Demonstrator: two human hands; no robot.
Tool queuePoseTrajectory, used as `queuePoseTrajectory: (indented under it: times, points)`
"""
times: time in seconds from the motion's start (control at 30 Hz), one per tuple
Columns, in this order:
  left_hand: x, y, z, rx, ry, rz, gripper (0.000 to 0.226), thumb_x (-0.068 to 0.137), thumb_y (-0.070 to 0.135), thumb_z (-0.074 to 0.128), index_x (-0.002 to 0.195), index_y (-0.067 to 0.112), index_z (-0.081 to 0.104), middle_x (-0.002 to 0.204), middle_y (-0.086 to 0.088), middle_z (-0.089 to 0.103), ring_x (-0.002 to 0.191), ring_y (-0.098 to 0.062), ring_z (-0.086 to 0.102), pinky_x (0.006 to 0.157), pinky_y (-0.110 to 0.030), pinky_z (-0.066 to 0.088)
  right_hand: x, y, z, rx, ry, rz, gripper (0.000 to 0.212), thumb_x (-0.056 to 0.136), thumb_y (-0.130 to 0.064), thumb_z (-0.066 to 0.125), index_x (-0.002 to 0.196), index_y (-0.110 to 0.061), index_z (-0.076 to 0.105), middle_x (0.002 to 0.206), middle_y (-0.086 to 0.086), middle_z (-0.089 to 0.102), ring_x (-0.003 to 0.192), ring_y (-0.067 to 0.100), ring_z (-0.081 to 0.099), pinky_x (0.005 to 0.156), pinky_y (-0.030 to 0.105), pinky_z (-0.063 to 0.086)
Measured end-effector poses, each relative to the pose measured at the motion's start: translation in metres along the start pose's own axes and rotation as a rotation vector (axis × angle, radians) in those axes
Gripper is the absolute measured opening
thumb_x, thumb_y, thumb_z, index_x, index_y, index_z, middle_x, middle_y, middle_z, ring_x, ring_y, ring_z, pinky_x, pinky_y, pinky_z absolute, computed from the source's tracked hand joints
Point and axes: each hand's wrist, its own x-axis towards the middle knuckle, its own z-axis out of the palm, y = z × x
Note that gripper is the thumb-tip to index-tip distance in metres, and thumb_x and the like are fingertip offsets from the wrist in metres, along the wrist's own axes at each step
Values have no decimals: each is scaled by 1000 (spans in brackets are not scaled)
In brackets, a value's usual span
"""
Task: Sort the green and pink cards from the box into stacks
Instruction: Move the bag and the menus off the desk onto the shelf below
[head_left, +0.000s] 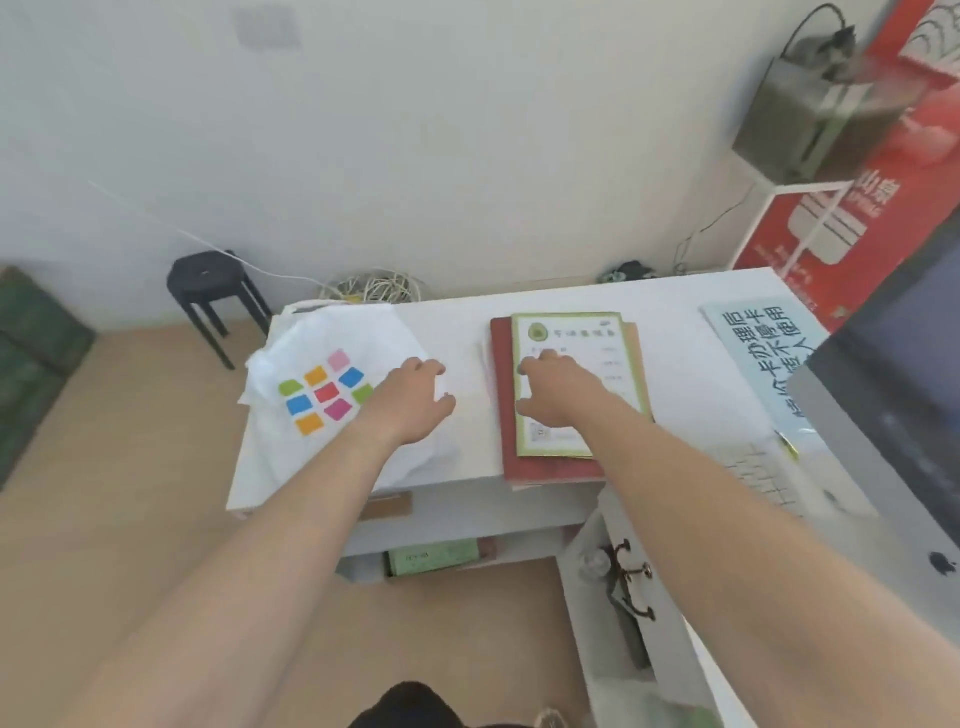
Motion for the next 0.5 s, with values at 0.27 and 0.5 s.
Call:
queuePoseTrajectory:
  times: [0.27,0.5]
  points:
    - [-21,-23,37,-74,-55,-52,52,99,39,50,146,20,42,143,-3,45,126,-23,49,100,-41,46,4,-15,42,18,-62,-67,59,94,-34,56,148,-18,40,145,10,41,132,32,40,99,46,45]
    - [17,10,66,-148,-123,87,56,98,37,50,150,16,38,151,-6,42,137,-24,42,109,-42,39,-6,37,49,56,39,176,62,94,-37,57,150,-18,37,148,9,39,134,32,39,98,45,46]
